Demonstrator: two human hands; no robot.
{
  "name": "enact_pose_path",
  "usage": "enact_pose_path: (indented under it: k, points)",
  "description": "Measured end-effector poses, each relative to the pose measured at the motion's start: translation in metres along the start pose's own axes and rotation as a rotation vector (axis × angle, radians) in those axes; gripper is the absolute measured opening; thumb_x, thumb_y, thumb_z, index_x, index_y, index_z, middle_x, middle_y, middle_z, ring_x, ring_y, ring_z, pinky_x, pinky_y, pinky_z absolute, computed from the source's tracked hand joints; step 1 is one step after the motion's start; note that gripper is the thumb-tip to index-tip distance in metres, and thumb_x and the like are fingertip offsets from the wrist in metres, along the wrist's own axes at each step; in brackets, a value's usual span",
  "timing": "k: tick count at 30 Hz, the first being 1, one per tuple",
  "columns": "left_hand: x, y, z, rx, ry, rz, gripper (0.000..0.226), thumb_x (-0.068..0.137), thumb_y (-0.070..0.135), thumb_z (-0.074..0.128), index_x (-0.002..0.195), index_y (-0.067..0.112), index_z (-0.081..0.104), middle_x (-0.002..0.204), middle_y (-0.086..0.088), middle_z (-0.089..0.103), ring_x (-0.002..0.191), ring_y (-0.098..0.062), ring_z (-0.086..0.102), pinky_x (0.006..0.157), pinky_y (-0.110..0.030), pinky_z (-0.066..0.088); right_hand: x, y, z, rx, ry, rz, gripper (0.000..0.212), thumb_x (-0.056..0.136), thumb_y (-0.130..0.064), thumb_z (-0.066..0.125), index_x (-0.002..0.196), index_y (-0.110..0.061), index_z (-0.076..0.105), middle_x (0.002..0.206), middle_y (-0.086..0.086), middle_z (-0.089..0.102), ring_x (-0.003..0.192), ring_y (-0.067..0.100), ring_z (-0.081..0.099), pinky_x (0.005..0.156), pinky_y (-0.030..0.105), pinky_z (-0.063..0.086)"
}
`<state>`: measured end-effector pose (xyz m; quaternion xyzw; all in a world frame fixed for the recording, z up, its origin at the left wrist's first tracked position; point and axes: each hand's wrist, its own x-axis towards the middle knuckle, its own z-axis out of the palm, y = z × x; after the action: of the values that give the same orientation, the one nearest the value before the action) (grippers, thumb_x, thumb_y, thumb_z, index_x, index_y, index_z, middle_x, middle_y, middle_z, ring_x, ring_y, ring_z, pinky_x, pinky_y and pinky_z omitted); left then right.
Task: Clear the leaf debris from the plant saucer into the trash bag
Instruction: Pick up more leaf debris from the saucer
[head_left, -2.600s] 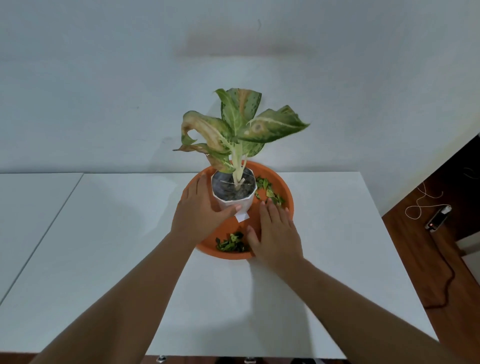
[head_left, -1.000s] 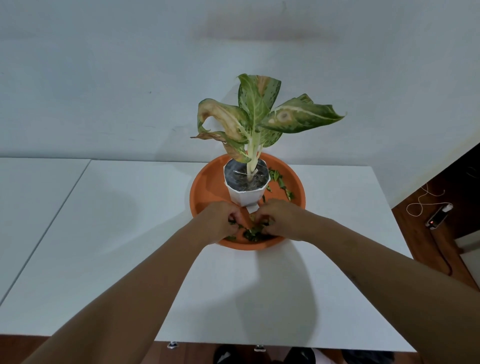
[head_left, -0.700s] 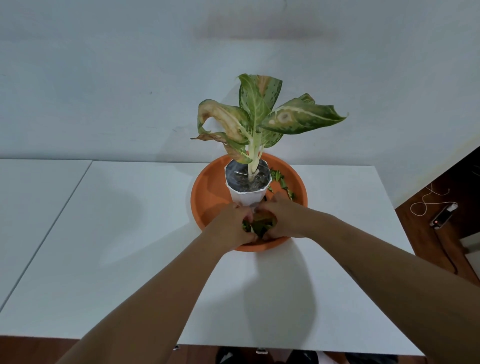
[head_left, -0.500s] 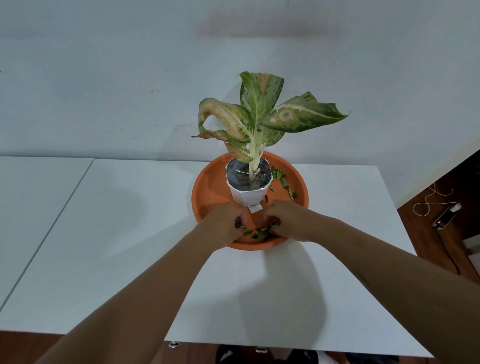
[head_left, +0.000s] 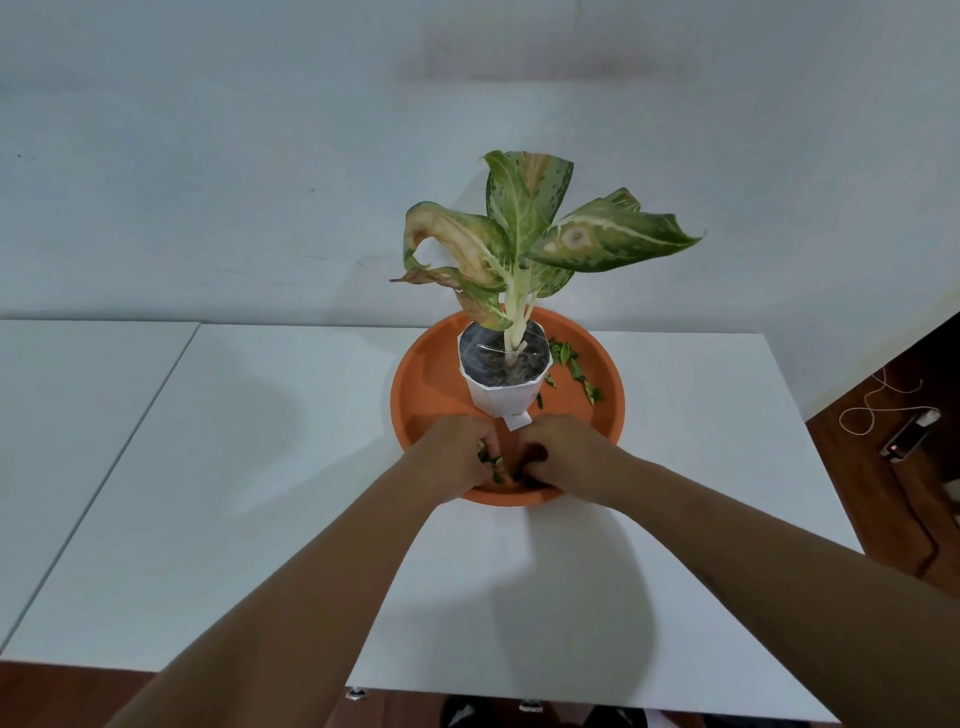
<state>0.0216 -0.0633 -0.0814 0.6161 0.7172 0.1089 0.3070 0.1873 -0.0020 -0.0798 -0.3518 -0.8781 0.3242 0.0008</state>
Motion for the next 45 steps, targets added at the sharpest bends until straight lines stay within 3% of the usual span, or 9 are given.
enact_pose_path:
  k: [3, 5, 11, 16, 22, 25, 29, 38, 45]
  points:
    - [0.001, 0.000, 0.000, -0.094, 0.036, -0.041, 0.011, 0.081, 0.005, 0.070, 0.088, 0.014, 0.073, 0.081, 0.011, 0.062, 0.070, -0.006, 0.057, 0.048, -0.007, 0.040, 0.001, 0.001, -0.006, 0.104, 0.013, 0.086, 0.013, 0.080, -0.006, 0.064, 0.086, -0.010, 0.074, 0.079, -0.003, 0.065, 0.075, 0.013, 0.059, 0.062, 0.017, 0.043]
    - [0.003, -0.001, -0.003, -0.179, 0.053, -0.076, 0.011, 0.081, 0.006, 0.072, 0.089, 0.013, 0.075, 0.082, 0.011, 0.063, 0.070, -0.006, 0.059, 0.053, -0.007, 0.043, 0.001, 0.003, -0.013, 0.253, 0.091, 0.183, 0.012, 0.081, -0.006, 0.065, 0.086, -0.012, 0.074, 0.078, -0.005, 0.067, 0.073, 0.011, 0.061, 0.065, 0.020, 0.048]
    - [0.003, -0.007, -0.010, -0.556, 0.134, -0.185, 0.013, 0.079, 0.009, 0.075, 0.089, 0.018, 0.078, 0.089, -0.002, 0.075, 0.079, -0.014, 0.069, 0.069, -0.019, 0.051, -0.006, 0.006, -0.026, 0.743, 0.249, 0.391, 0.012, 0.080, -0.012, 0.074, 0.092, -0.009, 0.074, 0.086, 0.004, 0.071, 0.075, 0.011, 0.065, 0.070, 0.016, 0.048]
    - [0.000, -0.007, -0.015, -0.947, 0.125, -0.237, 0.013, 0.080, 0.007, 0.077, 0.092, 0.012, 0.078, 0.090, -0.008, 0.077, 0.083, -0.017, 0.070, 0.084, -0.031, 0.056, -0.012, 0.000, -0.018, 1.353, 0.331, 0.459, 0.012, 0.082, 0.000, 0.070, 0.093, -0.003, 0.069, 0.090, 0.010, 0.069, 0.071, 0.013, 0.068, 0.072, 0.021, 0.056]
    - [-0.009, 0.003, -0.015, -1.498, 0.043, -0.261, 0.015, 0.086, -0.004, 0.067, 0.100, -0.001, 0.071, 0.088, -0.011, 0.076, 0.076, -0.011, 0.073, 0.067, -0.019, 0.058, -0.017, -0.016, -0.008, 1.835, 0.422, 0.400, 0.029, 0.085, 0.000, 0.066, 0.114, 0.003, 0.065, 0.098, 0.009, 0.072, 0.080, 0.011, 0.070, 0.066, 0.016, 0.056]
    - [-0.011, 0.002, -0.011, -1.684, 0.010, -0.269, 0.018, 0.087, -0.002, 0.067, 0.105, -0.001, 0.070, 0.091, -0.010, 0.076, 0.076, -0.010, 0.073, 0.066, -0.018, 0.058, -0.015, -0.026, -0.002, 1.949, 0.481, 0.371, 0.022, 0.087, 0.000, 0.063, 0.109, 0.003, 0.066, 0.104, 0.013, 0.070, 0.087, 0.013, 0.067, 0.063, 0.015, 0.057]
    - [-0.012, 0.004, -0.005, -1.836, -0.024, -0.235, 0.015, 0.090, 0.001, 0.064, 0.104, 0.003, 0.071, 0.095, -0.007, 0.076, 0.080, -0.007, 0.073, 0.068, -0.017, 0.057, -0.017, -0.032, 0.010, 2.131, 0.551, 0.347, 0.036, 0.088, -0.004, 0.063, 0.122, 0.005, 0.059, 0.122, 0.018, 0.064, 0.082, 0.011, 0.070, 0.062, 0.016, 0.058]
    - [-0.018, 0.031, 0.010, -1.988, -0.058, -0.194, 0.022, 0.091, 0.000, 0.061, 0.112, 0.001, 0.067, 0.103, -0.011, 0.074, 0.088, -0.010, 0.071, 0.073, -0.018, 0.059, -0.039, -0.040, 0.002, 2.152, 0.601, 0.346, 0.008, 0.088, -0.004, 0.062, 0.091, 0.001, 0.067, 0.083, 0.011, 0.073, 0.065, 0.009, 0.071, 0.059, 0.016, 0.058]
    - [-0.018, 0.065, 0.024, -1.962, -0.045, -0.177, 0.011, 0.090, 0.001, 0.063, 0.100, 0.005, 0.067, 0.090, -0.005, 0.072, 0.079, -0.007, 0.071, 0.074, -0.019, 0.059, -0.075, -0.007, -0.011, 2.144, 0.643, 0.336, 0.007, 0.088, -0.005, 0.064, 0.086, 0.000, 0.068, 0.077, 0.007, 0.071, 0.067, 0.008, 0.069, 0.062, 0.015, 0.058]
